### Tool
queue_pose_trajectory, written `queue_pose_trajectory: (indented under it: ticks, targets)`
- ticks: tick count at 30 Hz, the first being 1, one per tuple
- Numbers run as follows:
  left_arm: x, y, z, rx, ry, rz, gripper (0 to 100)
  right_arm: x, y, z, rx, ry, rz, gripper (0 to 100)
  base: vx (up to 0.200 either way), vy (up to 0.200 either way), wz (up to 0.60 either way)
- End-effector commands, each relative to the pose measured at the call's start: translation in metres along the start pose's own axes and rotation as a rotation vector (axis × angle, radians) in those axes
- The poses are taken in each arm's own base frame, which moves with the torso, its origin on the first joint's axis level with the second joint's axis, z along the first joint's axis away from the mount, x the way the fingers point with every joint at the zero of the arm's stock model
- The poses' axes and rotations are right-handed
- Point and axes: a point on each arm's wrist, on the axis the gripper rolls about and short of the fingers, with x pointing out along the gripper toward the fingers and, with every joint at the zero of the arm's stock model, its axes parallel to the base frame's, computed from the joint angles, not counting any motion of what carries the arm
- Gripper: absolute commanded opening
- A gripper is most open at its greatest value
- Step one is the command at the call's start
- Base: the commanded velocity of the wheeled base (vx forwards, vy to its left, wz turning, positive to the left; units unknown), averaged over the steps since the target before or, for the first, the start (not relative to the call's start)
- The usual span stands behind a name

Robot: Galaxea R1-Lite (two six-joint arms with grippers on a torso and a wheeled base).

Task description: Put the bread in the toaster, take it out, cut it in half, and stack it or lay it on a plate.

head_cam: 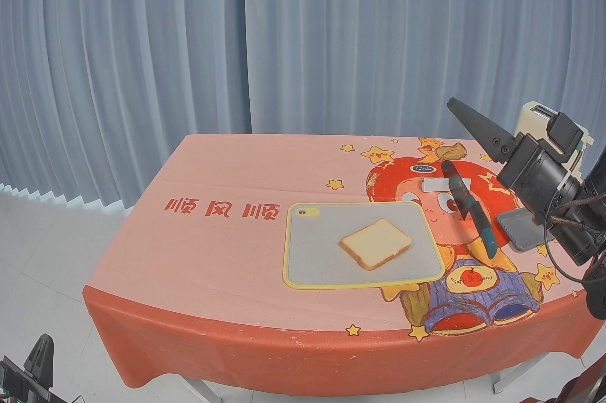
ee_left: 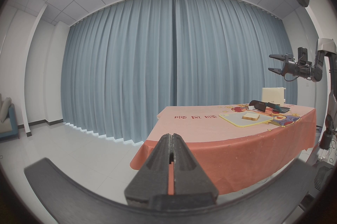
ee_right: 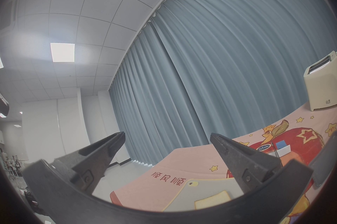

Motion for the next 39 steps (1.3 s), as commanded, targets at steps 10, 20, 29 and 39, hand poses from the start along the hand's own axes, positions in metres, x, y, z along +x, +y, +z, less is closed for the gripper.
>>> queue_pose_trajectory:
  ticks: [10, 20, 29, 39]
  targets:
    - [0.001, 0.0, -0.005, -0.001, 0.015, 0.0, 0, 0.003, 0.0, 0.002, -0.018, -0.004, -0.007, 100, 0.0, 0.0, 0.0]
    - [0.001, 0.0, -0.005, -0.001, 0.015, 0.0, 0, 0.0, -0.017, 0.007, -0.124, -0.014, -0.083, 100, 0.0, 0.0, 0.0]
    - [0.001, 0.0, -0.005, -0.001, 0.015, 0.0, 0, -0.014, -0.026, 0.01, -0.176, 0.088, -0.228, 100, 0.0, 0.0, 0.0]
    - [0.001, 0.0, -0.005, -0.001, 0.015, 0.0, 0, -0.021, -0.036, 0.013, -0.186, 0.155, -0.322, 100, 0.0, 0.0, 0.0]
